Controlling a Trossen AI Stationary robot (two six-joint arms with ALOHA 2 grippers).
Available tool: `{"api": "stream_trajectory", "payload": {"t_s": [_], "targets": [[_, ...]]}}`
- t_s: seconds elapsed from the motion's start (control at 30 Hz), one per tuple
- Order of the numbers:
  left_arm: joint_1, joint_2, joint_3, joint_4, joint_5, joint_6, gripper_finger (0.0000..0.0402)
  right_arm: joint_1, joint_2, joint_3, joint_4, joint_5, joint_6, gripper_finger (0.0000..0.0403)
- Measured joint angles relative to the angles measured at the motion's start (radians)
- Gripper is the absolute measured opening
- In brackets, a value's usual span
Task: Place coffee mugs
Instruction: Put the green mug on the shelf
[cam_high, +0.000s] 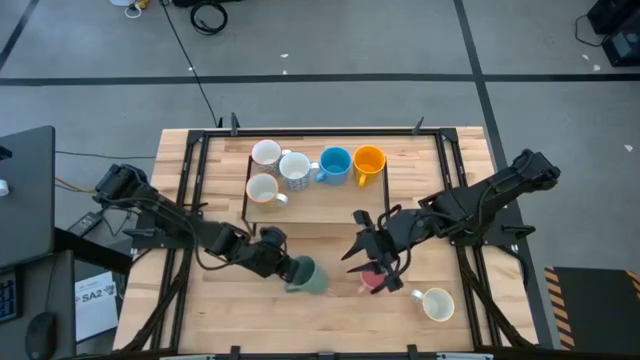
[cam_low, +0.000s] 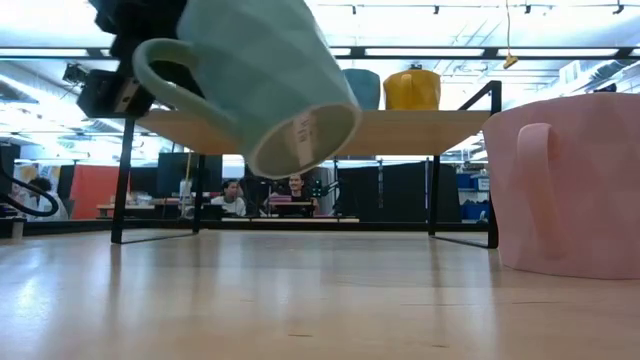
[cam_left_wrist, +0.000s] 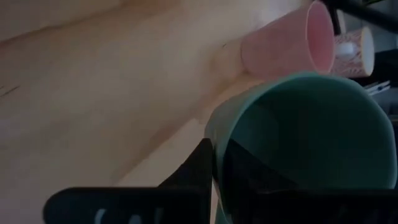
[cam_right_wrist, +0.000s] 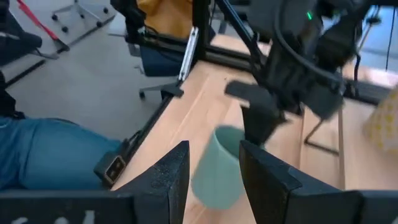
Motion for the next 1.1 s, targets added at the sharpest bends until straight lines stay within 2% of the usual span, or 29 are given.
{"api": "stream_trajectory", "payload": {"t_s": [0.33,0.47,0.63,1.1], "targets": [[0.033,0.0,0.0,0.015,0.0,0.0,0.0028,-0.017,0.152,0.0,0.093,-0.008,-0.253,0.0145],[0.033,0.0,0.0,0.015,0.0,0.0,0.0028,-0.048,0.214,0.0,0.126,-0.008,-0.306,0.0145],[0.033,0.003,0.0,0.016,0.001,0.0,0.0028,-0.085,0.273,0.0,0.145,-0.011,-0.318,0.0145],[0.033,0.006,0.0,0.014,-0.007,0.004,0.0029,-0.134,0.343,0.002,0.149,-0.179,-0.325,0.0145]]}}
